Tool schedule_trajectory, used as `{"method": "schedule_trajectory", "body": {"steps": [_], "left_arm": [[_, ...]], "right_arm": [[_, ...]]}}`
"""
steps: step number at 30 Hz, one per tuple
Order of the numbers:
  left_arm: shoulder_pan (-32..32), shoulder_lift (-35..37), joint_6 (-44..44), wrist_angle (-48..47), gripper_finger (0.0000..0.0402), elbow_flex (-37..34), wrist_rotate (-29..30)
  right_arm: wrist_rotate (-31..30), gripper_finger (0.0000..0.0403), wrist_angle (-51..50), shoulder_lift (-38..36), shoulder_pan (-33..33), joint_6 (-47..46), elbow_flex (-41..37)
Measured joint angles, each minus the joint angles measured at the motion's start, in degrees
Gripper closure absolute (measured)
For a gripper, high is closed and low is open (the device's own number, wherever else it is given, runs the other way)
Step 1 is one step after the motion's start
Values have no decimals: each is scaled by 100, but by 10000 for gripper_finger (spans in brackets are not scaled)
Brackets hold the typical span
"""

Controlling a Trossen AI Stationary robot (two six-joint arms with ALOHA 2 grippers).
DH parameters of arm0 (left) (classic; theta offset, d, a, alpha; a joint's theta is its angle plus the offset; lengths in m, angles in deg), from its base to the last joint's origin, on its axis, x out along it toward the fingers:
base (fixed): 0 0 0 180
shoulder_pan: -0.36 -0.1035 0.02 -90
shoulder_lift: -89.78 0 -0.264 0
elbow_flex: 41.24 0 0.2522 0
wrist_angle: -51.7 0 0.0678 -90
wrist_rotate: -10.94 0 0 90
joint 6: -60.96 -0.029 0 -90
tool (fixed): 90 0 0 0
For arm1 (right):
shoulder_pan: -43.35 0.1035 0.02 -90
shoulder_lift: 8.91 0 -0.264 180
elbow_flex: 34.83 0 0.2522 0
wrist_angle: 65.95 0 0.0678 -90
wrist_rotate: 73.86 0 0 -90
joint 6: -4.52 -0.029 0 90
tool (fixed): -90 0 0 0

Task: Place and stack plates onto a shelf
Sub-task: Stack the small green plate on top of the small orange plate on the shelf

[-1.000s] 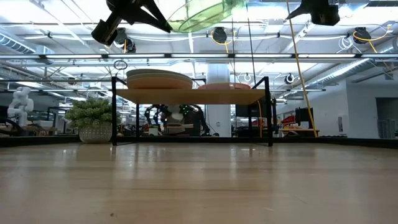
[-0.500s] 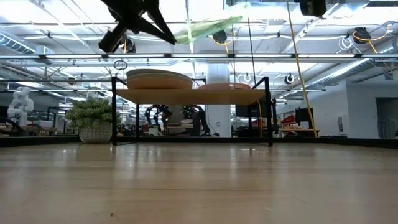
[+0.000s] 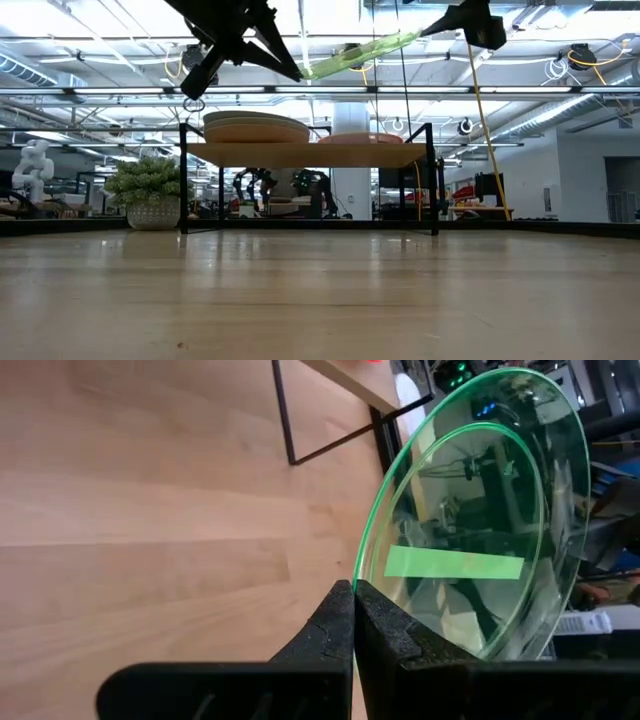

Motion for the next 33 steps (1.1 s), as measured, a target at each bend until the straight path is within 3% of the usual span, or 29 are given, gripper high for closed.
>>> {"method": "schedule_trajectory", "body": {"steps": [6, 28, 33], "left_arm": [[0, 0, -41, -36, 401, 0, 108], [0, 0, -111, -60, 401, 0, 198], [2, 0, -133, 14, 401, 0, 202]], "right_arm": [[-7, 219, -36, 147, -164, -3, 2], [10, 384, -41, 226, -518, -18, 3], [-89, 399, -77, 222, -526, -23, 2]]}}
